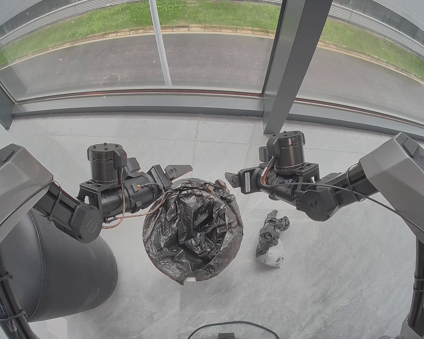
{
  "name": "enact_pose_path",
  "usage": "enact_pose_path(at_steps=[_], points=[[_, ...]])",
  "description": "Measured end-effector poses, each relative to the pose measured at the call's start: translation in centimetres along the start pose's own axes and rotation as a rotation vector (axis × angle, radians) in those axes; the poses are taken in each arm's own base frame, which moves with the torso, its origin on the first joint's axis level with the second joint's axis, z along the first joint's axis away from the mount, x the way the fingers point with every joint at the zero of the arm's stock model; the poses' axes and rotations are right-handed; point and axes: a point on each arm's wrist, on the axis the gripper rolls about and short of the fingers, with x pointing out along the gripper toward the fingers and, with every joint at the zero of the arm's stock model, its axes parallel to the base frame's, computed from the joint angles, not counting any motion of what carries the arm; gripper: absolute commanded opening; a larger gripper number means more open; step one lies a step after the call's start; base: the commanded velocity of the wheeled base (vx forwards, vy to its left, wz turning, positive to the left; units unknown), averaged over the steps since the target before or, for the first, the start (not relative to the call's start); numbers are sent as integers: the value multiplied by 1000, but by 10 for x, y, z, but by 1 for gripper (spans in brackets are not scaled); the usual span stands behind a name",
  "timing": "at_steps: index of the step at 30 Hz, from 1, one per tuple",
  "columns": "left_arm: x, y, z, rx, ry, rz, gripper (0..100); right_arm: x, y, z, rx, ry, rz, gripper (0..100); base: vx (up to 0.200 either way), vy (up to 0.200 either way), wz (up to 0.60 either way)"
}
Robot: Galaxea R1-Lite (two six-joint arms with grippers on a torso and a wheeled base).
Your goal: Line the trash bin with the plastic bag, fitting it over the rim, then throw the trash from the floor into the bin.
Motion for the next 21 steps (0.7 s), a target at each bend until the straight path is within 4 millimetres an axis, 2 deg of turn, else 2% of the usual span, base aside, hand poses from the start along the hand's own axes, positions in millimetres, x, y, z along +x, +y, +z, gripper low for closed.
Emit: enact_pose_path(at_steps=[6,13,21], points=[[-4,1,-13,-25,103,2,100,0,0,-1,-1,3,0,100,0,0,0],[10,3,-3,-20,84,-14,100,0,0,-3,-1,7,0,100,0,0,0],[26,16,4,-30,97,-19,100,0,-1,-5,2,-10,1,100,0,0,0]])
